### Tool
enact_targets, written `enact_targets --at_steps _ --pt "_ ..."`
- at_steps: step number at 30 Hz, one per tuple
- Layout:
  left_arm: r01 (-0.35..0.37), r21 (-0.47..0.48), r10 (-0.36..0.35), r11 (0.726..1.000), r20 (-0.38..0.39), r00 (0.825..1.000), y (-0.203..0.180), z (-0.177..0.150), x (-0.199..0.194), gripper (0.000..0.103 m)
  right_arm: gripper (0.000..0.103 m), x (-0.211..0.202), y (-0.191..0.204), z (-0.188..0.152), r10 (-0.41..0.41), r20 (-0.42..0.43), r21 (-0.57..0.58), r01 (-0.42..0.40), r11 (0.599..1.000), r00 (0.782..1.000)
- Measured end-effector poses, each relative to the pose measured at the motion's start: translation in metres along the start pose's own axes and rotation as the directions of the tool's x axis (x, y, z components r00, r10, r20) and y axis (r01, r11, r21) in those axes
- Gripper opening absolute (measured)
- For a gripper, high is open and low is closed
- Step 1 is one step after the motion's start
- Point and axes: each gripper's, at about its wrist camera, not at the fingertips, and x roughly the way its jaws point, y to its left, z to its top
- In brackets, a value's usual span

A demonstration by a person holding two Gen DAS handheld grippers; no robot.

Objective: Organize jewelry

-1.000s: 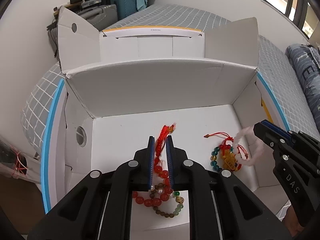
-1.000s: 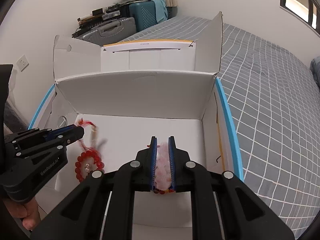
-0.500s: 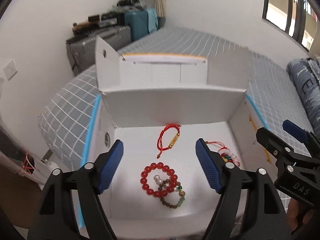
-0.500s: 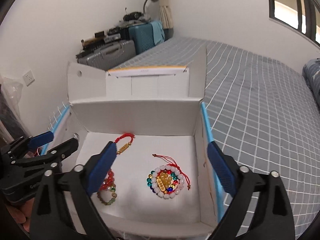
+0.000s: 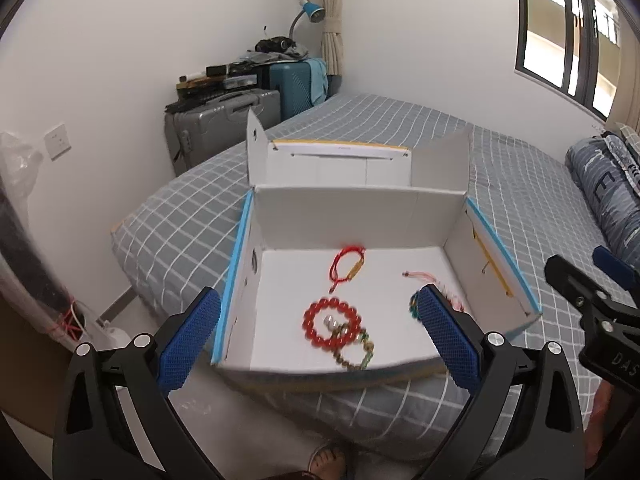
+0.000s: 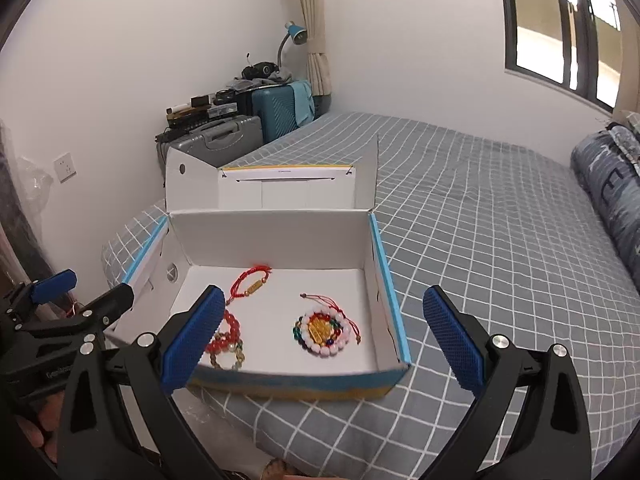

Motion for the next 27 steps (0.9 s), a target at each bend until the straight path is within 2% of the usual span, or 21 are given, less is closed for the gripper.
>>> enact_targets --at_steps 3,7,12,27 --pt "-0.019 0.016 0.019 1.0 -0.013 1.0 0.0 -0.015 -0.001 0.097 0.095 -0.001 -0.001 -0.015 -0.001 -0.02 0.007 0.001 1.0 1.0" --pt "-0.007 0.033 0.008 0.999 -0.035 0.999 0.0 -0.031 0.0 0.097 0.095 0.002 -0.004 -0.031 -0.012 -0.043 0.019 0.012 1.0 0.999" --pt "0.012 0.046 -0.01 0.999 -0.055 0.998 -0.003 -0.042 0.002 0.097 0.095 0.007 -0.006 -0.045 0.013 -0.079 0.042 -0.01 0.999 0.997" --pt "0.052 0.034 -0.05 0.998 -0.054 0.997 -0.005 -0.045 0.001 0.097 0.095 0.01 -0.002 -0.049 0.006 -0.09 0.013 -0.004 1.0 0.996"
